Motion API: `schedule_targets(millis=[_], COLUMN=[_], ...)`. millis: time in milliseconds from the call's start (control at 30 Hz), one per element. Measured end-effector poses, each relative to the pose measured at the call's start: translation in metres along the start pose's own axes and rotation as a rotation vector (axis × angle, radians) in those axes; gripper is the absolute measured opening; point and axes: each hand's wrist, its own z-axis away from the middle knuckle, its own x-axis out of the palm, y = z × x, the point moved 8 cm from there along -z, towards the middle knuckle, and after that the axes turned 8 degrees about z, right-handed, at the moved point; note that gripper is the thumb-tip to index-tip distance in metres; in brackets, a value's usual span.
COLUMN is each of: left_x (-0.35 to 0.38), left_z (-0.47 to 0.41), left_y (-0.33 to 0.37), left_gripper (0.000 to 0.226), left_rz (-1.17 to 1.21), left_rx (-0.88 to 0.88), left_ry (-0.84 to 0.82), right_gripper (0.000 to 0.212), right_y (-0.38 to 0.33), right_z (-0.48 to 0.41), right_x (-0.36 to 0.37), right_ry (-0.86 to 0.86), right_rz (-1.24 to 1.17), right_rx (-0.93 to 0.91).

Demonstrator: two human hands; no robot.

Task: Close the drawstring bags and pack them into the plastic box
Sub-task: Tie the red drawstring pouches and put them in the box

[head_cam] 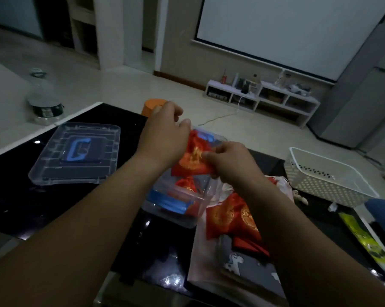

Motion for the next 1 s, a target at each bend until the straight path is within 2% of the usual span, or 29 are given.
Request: schedule_targets(millis=[67, 167, 233, 333, 467, 567, 667, 767, 900, 1000], left_x=[0.002, 0.013, 0.027, 0.054, 0.099, 0.144, 0.175, 0.186, 0.186, 0.181], left_z=[-0.001, 0.007, 0.019, 0.044, 0.076, 0.095, 0.106, 0.110, 0.112, 0.110], left_y=[-0.003, 0.008, 0.027, 0.058, 0.086, 0.073, 0.038, 0.021, 0.023, 0.027], left_gripper=[0.027, 0.016, 0.010, 0.007, 0.008, 0.008, 0.023, 0.033, 0.024, 0.020], left_rz=[-0.032, 0.022, 0.064, 0.109, 0.107, -0.050, -0.297, -0.387, -0.382, -0.342], left_rx=[0.016, 0.073, 0.170, 0.308, 0.409, 0.325, 0.151, 0.078, 0.078, 0.107], left_ry=[-0.016, -0.077, -0.129, -0.224, -0.332, -0.457, -0.573, -0.617, -0.575, -0.519], right_gripper=[0.016, 0.030, 0.030, 0.022, 0.034, 0.041, 0.050, 0.038, 0.015, 0.014], right_y=[0.004, 0.033, 0.065, 0.114, 0.160, 0.186, 0.199, 0.202, 0.199, 0.200], right_z=[0.006, 0.027, 0.037, 0.051, 0.063, 0.069, 0.074, 0.077, 0.078, 0.079], right_x=[-0.004, -0.038, -0.062, -0.087, -0.098, -0.102, -0.101, -0.095, -0.092, -0.098], right_ry=[0.051, 0.239, 0.316, 0.335, 0.284, 0.242, 0.181, 0.155, 0.156, 0.204], right_rz=[0.208, 0.256, 0.245, 0.120, 0.025, 0.063, 0.140, 0.134, 0.174, 0.145], right_rx=[-0.013, 0.019, 0.058, 0.166, 0.278, 0.316, 0.305, 0.266, 0.236, 0.236])
